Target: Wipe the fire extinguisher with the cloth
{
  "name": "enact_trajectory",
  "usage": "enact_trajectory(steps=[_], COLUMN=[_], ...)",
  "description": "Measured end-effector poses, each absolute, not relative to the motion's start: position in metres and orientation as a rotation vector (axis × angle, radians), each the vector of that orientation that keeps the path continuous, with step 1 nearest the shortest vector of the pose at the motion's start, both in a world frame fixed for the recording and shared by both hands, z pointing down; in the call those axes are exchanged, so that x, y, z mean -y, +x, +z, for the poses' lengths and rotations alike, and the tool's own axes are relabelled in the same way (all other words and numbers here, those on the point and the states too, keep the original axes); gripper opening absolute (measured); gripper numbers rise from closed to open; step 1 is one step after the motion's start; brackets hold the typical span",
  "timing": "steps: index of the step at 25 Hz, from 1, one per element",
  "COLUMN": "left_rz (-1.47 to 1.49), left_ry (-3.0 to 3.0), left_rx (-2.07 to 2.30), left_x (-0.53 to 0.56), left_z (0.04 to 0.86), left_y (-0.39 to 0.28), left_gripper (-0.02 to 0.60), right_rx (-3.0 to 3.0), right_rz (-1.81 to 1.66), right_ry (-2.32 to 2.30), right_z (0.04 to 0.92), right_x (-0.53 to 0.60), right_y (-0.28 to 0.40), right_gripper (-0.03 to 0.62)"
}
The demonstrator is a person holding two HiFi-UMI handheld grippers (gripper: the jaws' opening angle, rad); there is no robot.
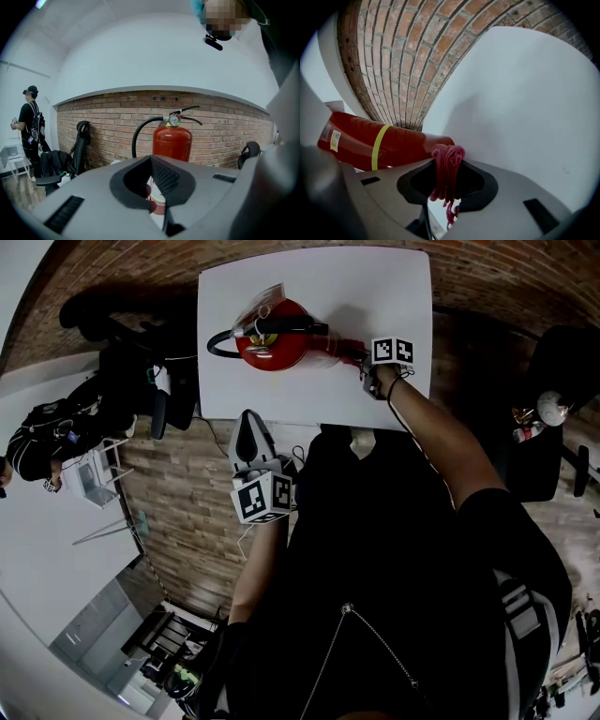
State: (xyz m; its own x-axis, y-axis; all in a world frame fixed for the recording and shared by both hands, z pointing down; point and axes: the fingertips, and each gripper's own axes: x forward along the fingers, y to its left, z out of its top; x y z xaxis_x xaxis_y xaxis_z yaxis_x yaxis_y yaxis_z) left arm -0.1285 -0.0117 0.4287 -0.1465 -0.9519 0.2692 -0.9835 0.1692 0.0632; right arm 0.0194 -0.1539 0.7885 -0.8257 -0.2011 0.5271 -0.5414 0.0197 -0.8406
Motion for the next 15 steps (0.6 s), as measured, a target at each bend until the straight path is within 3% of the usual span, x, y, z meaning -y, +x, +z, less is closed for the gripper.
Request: enact_trajectory(steps=[15], left_rz=[0.171], left_ry=[1.916], left_rx=[2.160], left_x=[0.025], left_z=[0.430], left_y=[-0.118], left_gripper=[0.008], right_rx=[2.068], right_rz=[1.964], right_ry=[0.735], right_z=[0.747], right_x=[0.153], right_y=[0.019], right_gripper=[0.120])
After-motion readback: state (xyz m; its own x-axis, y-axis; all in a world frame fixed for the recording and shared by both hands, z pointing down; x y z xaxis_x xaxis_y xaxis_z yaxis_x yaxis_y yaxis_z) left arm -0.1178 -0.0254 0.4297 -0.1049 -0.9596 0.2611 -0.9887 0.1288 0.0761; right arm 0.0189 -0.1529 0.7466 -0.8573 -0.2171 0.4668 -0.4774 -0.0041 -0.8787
